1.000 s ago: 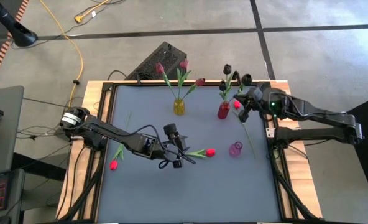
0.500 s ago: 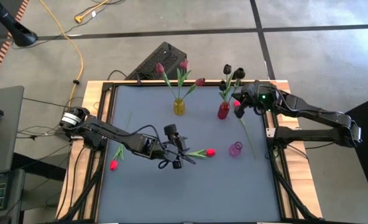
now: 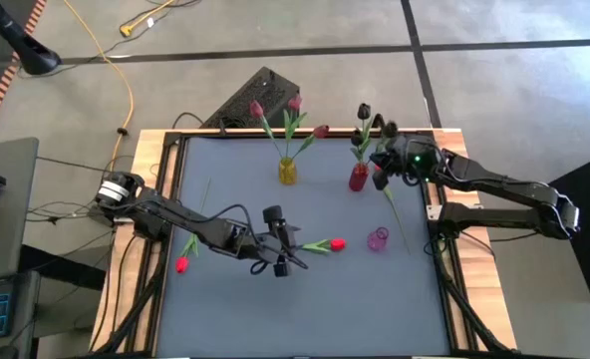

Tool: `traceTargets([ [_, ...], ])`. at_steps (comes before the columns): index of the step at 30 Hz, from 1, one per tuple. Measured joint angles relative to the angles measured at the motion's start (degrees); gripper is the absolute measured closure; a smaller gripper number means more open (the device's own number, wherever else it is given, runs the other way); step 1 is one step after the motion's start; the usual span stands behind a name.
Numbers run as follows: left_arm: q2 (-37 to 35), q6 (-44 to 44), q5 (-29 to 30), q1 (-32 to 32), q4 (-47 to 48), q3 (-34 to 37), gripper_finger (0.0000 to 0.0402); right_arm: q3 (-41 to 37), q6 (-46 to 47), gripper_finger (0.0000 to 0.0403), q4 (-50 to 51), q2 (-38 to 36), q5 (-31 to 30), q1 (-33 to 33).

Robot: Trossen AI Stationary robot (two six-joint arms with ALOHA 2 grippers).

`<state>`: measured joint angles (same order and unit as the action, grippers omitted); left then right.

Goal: Sort flowers into vase by color
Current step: Put the black flower into the red vase, then put the right red flower into the purple vase

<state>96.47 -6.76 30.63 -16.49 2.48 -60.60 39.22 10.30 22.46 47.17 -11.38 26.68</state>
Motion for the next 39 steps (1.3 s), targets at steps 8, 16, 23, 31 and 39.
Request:
traceTargets([
  [8, 0.0, -0.09, -0.42, -0.27, -0.02, 0.11, 0.0199, 2.35, 3.17, 0.0259, 3.51, -0.03, 1.07, 0.48],
  [16, 0.0, -0.2, -3.13, -0.33, -0.04, 0.11, 0.0199, 8.82, 5.58, 0.0154, 21.2, -0.03, 1.08, 0.24],
  [23, 0.0, -0.42, -3.45, -0.44, -0.06, 0.11, 0.0198, 8.15, 11.98, 0.0142, 33.32, -0.06, 1.07, -3.18],
  [31, 0.0, -0.05, -3.52, -0.46, -0.42, 0.11, 0.0198, -0.07, 21.65, 0.0143, 34.35, -0.03, 1.03, -9.45],
  [39, 0.0, 0.0, -4.89, -0.5, -0.57, 0.11, 0.0198, -8.31, 29.63, 0.0143, 32.22, -0.03, -2.0, -12.19],
])
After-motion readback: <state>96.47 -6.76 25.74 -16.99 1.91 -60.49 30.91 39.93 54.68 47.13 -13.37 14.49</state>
